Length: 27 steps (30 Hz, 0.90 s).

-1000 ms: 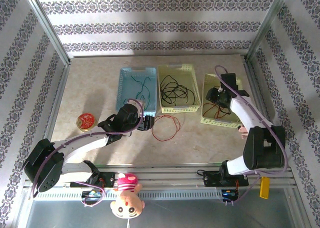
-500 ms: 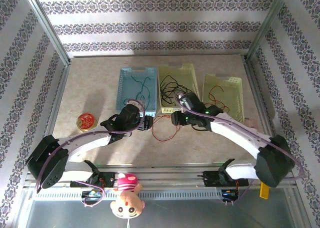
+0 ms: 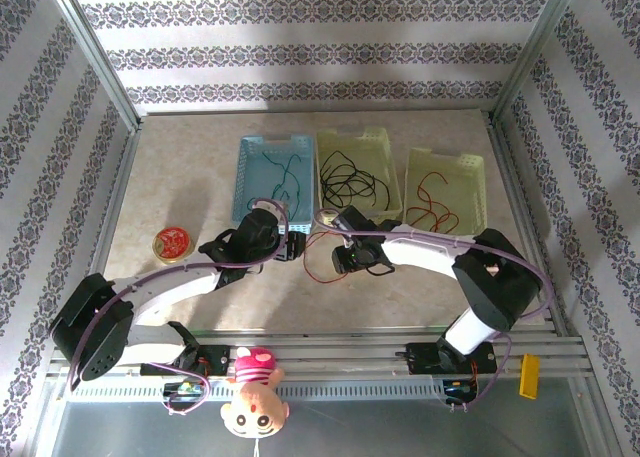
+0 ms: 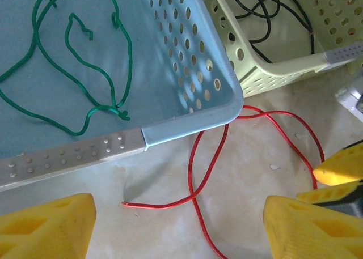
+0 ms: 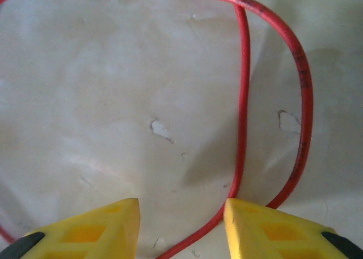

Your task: Untangle the cables

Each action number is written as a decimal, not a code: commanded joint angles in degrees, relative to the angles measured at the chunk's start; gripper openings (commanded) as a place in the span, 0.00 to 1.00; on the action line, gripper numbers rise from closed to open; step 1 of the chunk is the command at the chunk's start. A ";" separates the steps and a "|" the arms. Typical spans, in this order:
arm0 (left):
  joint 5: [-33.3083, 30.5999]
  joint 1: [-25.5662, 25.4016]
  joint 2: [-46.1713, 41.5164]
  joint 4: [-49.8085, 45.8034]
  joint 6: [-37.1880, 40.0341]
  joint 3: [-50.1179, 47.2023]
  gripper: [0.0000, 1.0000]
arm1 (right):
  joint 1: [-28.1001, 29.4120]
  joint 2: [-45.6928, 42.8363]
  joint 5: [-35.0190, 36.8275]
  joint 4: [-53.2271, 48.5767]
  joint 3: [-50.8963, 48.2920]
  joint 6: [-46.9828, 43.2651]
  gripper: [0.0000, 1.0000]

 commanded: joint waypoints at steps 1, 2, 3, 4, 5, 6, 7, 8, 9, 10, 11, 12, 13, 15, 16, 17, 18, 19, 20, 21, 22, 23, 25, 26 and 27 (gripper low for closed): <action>-1.13 -0.02 -1.38 -1.50 -0.11 1.33 0.78 | 0.28 2.33 1.90 1.21 -1.13 1.43 0.41; -1.21 -0.04 -1.41 -1.47 -0.11 1.32 0.78 | 0.52 2.84 2.39 1.16 -1.35 1.57 0.39; -1.15 -0.02 -1.29 -1.39 -0.18 1.33 0.78 | 0.72 3.07 3.12 0.73 -1.53 2.01 0.38; -1.08 -0.02 -1.25 -1.24 -0.20 1.33 0.78 | 0.78 3.09 3.86 0.50 -1.71 2.46 0.37; -1.06 -0.02 -1.19 -1.29 -0.21 1.33 0.78 | 0.74 2.87 4.72 0.43 -2.28 2.94 0.35; -1.04 -0.05 -1.12 -1.18 -0.33 1.33 0.78 | 0.74 2.37 5.57 0.35 -2.83 3.36 0.31; -1.04 -0.02 -1.11 -1.15 -0.38 1.24 0.78 | 0.76 1.81 6.80 -0.01 -3.28 3.87 0.27; -0.95 -0.02 -1.05 -1.05 -0.35 1.24 0.78 | 0.74 0.91 8.40 -0.57 -3.88 4.40 0.21; -0.87 -0.02 -0.94 -0.87 -0.44 1.24 0.78 | 0.66 -0.26 9.90 -1.03 -4.53 4.92 0.15; -0.86 -0.02 -0.88 -0.74 -0.55 1.24 0.78 | 0.58 -1.64 11.57 -1.45 -5.28 5.70 0.10; -0.88 -0.04 -0.79 -0.62 -0.56 1.17 0.78 | 0.41 -2.80 12.69 -1.57 -5.89 6.28 0.08; -0.71 -0.05 -0.69 -0.39 -0.57 1.15 0.78 | 0.22 -4.22 13.46 -1.68 -6.58 6.81 0.07; -0.68 -0.02 -0.54 -0.33 -0.62 1.15 0.78 | 0.07 -5.75 14.15 -1.77 -7.22 7.25 0.06; -0.42 -0.02 -0.30 -0.04 -0.51 1.24 0.78 | -0.13 -8.39 15.07 -1.67 -8.20 7.47 0.05; -0.34 -0.07 -0.18 0.13 -0.50 1.24 0.78 | -0.19 -9.53 15.51 -1.68 -8.48 7.56 0.04; -0.25 -0.02 0.06 0.24 -0.51 1.26 0.78 | -0.29 -10.47 15.80 -1.76 -8.75 7.56 0.04; -0.16 -0.02 0.15 0.36 -0.51 1.33 0.78 | -0.33 -11.47 15.96 -1.62 -9.10 7.51 0.04; -0.07 -0.02 0.27 0.57 -0.57 1.33 0.78 | -0.44 -12.26 15.71 -1.35 -9.40 7.18 0.03; 0.02 -0.02 0.36 0.73 -0.69 1.33 0.78 | -0.48 -12.71 15.65 -1.29 -9.58 6.99 0.04; 0.11 -0.02 0.49 0.97 -0.77 1.33 0.78 | -0.54 -13.25 15.60 -1.31 -9.73 6.73 0.03; 0.18 -0.02 0.61 1.18 -0.83 1.18 0.78 | -0.56 -13.55 15.42 -1.24 -9.85 6.38 0.03; 0.18 -0.05 0.71 1.38 -1.03 1.24 0.78 | -0.58 -13.79 15.31 -1.20 -9.94 6.25 0.03; 0.37 -0.04 0.84 1.62 -1.17 1.06 0.78 | -0.66 -14.34 14.87 -1.23 -10.12 5.90 0.02; 0.45 -0.02 0.86 1.61 -1.20 1.06 0.78 | -0.60 -14.81 14.86 -1.18 -10.29 5.80 0.01; 0.46 -0.09 0.86 1.60 -1.28 1.00 0.78 | -0.62 -15.58 14.86 -0.95 -10.46 5.73 0.01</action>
